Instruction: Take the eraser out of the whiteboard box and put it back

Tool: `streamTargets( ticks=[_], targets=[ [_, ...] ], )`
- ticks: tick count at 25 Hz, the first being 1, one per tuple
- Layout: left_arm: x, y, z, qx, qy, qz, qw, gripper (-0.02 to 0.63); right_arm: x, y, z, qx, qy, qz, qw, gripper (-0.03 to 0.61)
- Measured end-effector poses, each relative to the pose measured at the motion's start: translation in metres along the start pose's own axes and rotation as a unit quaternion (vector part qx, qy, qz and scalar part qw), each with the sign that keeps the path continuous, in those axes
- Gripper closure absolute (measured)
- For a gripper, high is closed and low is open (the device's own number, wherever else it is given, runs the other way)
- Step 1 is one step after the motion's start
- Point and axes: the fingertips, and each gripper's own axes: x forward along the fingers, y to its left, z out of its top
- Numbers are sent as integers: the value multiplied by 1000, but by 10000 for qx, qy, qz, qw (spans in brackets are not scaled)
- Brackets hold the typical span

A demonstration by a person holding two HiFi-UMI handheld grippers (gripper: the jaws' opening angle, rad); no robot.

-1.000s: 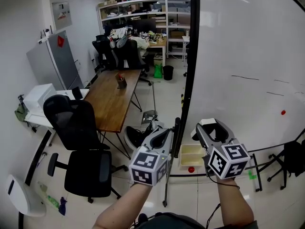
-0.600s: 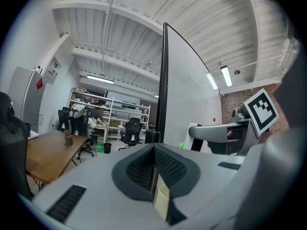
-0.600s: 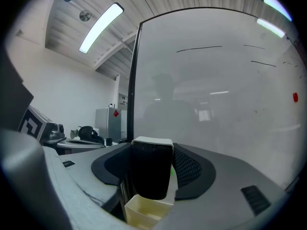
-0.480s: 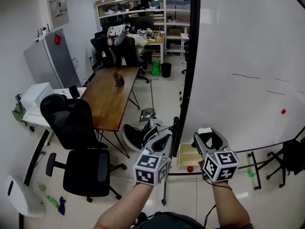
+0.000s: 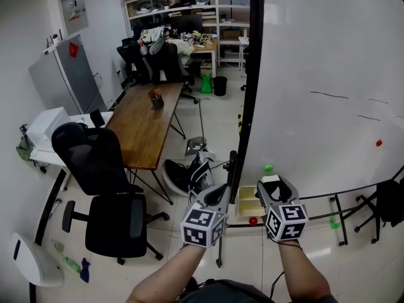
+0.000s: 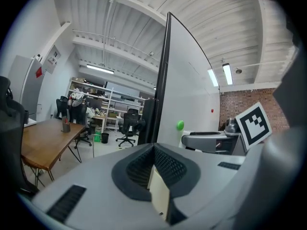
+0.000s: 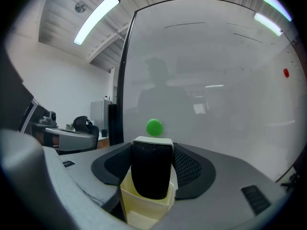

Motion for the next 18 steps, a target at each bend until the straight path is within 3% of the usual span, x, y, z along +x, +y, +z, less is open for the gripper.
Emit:
streamTargets(
  ticks=[10, 18],
  targets=[
    [10, -6, -24, -18, 282, -92, 9996, 586, 15, 5, -49, 54, 854, 174, 9962, 291],
    [8, -7, -28, -66, 316, -124, 9994, 586, 18, 12, -71, -70, 1833, 207, 9828, 293]
  ],
)
